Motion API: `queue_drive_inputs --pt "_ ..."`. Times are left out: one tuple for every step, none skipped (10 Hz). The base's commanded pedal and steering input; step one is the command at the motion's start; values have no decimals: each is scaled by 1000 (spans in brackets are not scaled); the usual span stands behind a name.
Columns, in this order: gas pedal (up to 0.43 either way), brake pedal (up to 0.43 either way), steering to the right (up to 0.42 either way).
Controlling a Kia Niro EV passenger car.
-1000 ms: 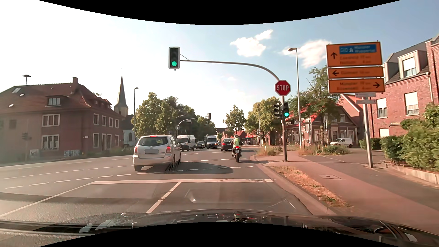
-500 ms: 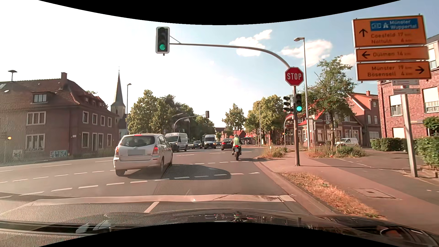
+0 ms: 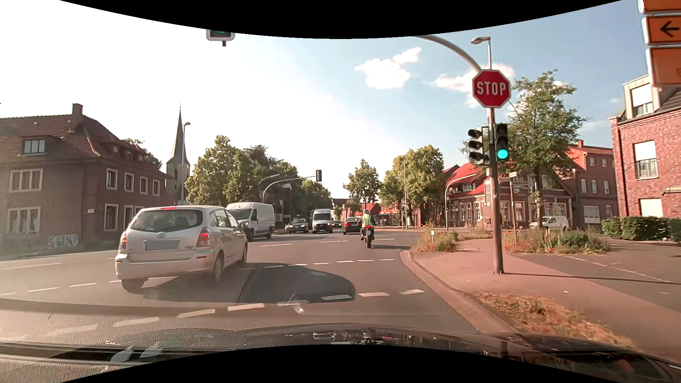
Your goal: Follow the waypoints while adhering to traffic rules and regulations
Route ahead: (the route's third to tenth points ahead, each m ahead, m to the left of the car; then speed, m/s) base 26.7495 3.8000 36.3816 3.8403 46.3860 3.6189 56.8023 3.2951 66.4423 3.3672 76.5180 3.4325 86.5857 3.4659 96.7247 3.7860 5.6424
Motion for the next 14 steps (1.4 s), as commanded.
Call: queue_drive_inputs --pt "319 0 8" --pt "319 0 8" --pt "319 0 8" --pt "319 0 8" --pt "311 0 8" --pt "311 0 7" --pt "311 0 7" --pt "311 0 6" --pt "311 0 5" --pt "311 0 5" --pt "311 0 5" --pt "311 0 5" --pt "311 0 4" --pt "311 0 4"
